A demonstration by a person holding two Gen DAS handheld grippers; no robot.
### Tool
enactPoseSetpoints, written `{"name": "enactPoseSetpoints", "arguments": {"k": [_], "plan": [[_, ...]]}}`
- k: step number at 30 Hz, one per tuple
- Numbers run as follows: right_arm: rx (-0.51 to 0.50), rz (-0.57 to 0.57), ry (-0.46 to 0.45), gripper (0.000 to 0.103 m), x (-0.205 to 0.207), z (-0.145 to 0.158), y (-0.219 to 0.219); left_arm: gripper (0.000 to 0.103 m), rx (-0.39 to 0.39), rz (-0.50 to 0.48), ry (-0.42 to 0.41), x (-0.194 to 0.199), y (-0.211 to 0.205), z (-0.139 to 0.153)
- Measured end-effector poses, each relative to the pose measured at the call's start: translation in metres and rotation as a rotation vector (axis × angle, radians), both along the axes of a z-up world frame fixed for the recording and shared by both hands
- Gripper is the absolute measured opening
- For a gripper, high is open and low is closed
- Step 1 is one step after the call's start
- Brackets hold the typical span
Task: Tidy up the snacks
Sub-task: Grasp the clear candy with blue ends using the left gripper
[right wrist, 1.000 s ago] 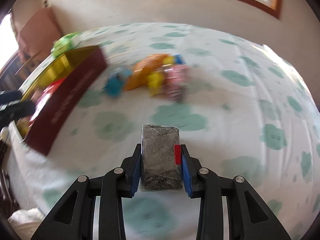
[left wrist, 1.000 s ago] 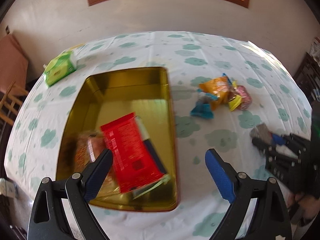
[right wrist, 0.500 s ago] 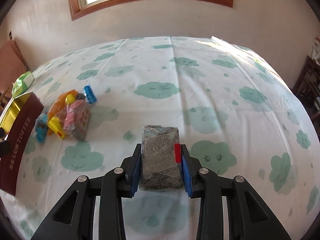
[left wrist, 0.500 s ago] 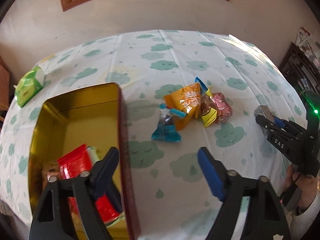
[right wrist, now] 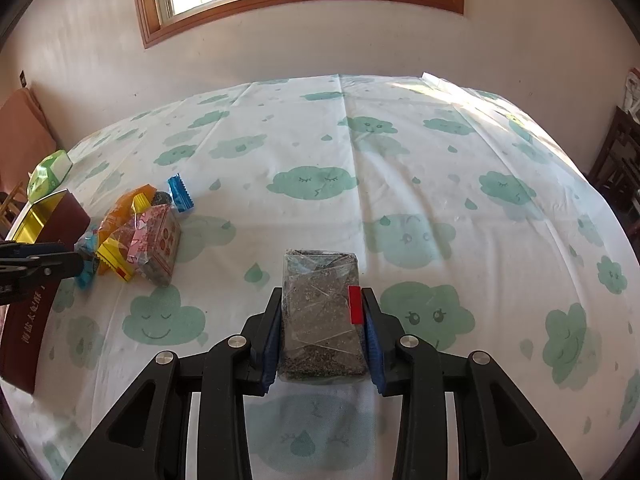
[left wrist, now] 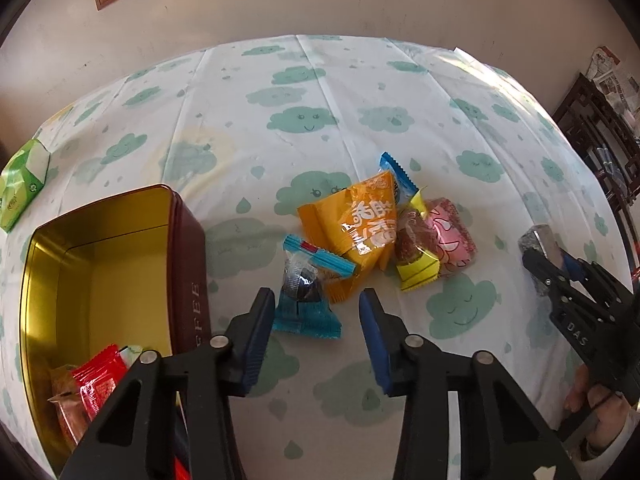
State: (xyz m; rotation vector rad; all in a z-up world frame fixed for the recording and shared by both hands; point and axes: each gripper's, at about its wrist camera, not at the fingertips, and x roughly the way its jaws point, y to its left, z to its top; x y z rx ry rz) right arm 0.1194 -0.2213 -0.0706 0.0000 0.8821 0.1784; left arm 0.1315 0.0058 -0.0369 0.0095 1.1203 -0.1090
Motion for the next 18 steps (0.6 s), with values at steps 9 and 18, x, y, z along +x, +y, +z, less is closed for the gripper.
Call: {"name": "enactPoseSetpoints", "arguments": {"k": [9, 18], "plan": [[0.011, -0.003, 0.001, 0.037, 0.000, 0.000, -0.001, 0.030, -0.007, -0.007, 0.021, 0.010, -0.001, -0.011], [0.006, -0.004, 0.001, 0.037, 0.000, 0.000, 0.000, 0.025, -0.037, -0.006, 0.035, 0.008, 0.000, -0.016]]}}
